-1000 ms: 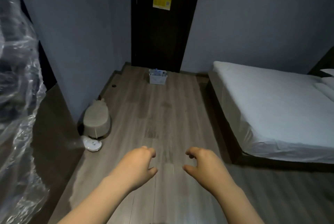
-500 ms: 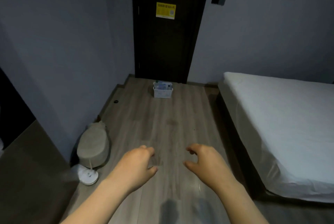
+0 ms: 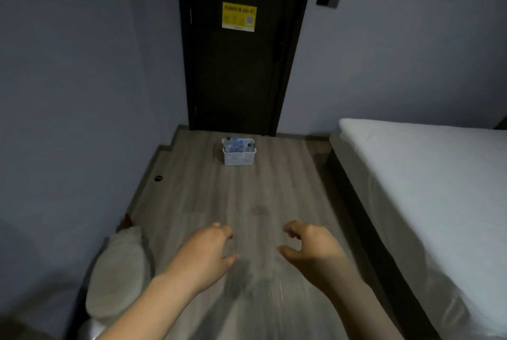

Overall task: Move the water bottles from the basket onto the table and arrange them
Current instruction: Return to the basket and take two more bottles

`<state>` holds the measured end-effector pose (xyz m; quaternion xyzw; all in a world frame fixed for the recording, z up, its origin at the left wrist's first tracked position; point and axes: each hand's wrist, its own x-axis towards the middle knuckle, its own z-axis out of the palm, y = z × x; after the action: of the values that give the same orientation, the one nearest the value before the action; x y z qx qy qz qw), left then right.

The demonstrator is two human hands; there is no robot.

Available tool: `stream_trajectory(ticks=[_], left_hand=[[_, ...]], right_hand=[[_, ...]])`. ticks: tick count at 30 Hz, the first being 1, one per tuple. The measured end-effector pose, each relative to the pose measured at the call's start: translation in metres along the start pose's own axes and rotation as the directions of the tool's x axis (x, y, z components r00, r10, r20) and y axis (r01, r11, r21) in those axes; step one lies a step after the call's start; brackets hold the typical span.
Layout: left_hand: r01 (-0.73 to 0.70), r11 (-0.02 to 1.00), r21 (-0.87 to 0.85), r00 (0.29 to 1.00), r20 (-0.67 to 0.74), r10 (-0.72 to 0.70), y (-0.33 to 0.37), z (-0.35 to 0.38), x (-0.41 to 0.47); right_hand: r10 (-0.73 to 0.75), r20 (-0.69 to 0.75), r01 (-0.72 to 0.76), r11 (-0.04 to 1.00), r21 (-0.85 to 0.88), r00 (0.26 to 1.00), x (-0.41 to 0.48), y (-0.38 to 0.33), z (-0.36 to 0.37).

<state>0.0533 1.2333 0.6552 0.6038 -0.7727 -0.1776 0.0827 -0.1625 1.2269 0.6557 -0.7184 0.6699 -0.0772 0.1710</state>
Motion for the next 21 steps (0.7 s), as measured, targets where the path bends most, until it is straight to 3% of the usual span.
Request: stream_trajectory(ticks=[8,21], left_hand=[[-0.028,0.999,-0.041,0.999,0.037,0.030,-0.036,-0.018,0.123],[0.098,0.995,0.003,0.995,0.003,-0.098,-0.058,-0.043,0.355]], right_hand=[[0.008,-0.002,-0.008,1.000,0.001,1.000,0.120,0.003,-0.004],[-0.081,0.043,0.082,0.997,-0.016,0.996,0.364,0.068,-0.049]])
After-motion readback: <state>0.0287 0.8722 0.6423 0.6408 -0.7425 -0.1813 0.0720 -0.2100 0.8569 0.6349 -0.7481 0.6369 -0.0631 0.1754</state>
